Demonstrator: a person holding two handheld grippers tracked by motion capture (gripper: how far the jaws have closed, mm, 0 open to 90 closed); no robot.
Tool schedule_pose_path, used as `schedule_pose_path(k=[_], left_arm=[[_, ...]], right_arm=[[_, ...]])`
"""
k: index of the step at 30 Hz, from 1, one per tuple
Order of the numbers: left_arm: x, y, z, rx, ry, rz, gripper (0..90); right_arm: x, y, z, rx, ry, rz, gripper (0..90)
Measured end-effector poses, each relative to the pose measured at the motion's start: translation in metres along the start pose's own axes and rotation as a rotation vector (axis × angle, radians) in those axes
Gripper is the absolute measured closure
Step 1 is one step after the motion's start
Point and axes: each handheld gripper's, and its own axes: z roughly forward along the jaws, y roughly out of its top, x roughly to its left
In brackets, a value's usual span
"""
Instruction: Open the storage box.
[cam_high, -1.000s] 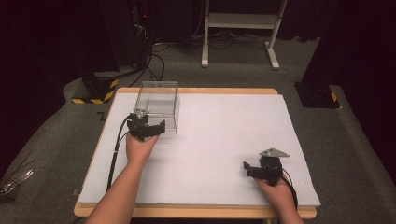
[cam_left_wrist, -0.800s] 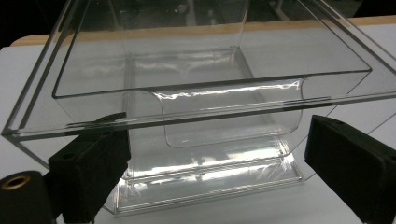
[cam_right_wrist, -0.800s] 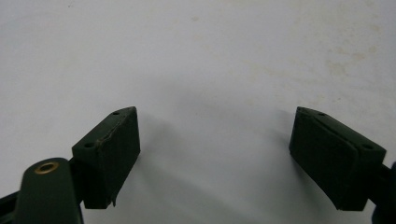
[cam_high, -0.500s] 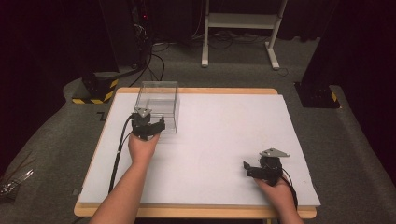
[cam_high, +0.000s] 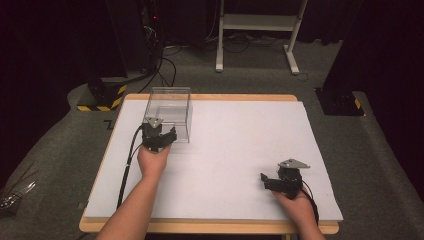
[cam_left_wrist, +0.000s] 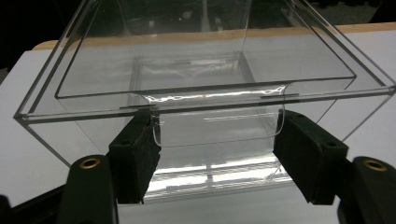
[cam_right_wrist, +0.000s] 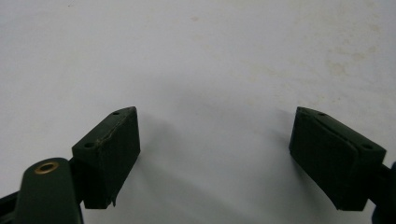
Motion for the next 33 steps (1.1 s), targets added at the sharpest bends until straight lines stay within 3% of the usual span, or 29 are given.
schedule_pose_path(k=[33], left_arm=[[-0.002, -0.029, -0.037, -0.031, -0.029, 0.012, 32.6]], right_arm=[[0.000, 0.000, 0.000, 0.000, -0.003, -0.001, 16.2]])
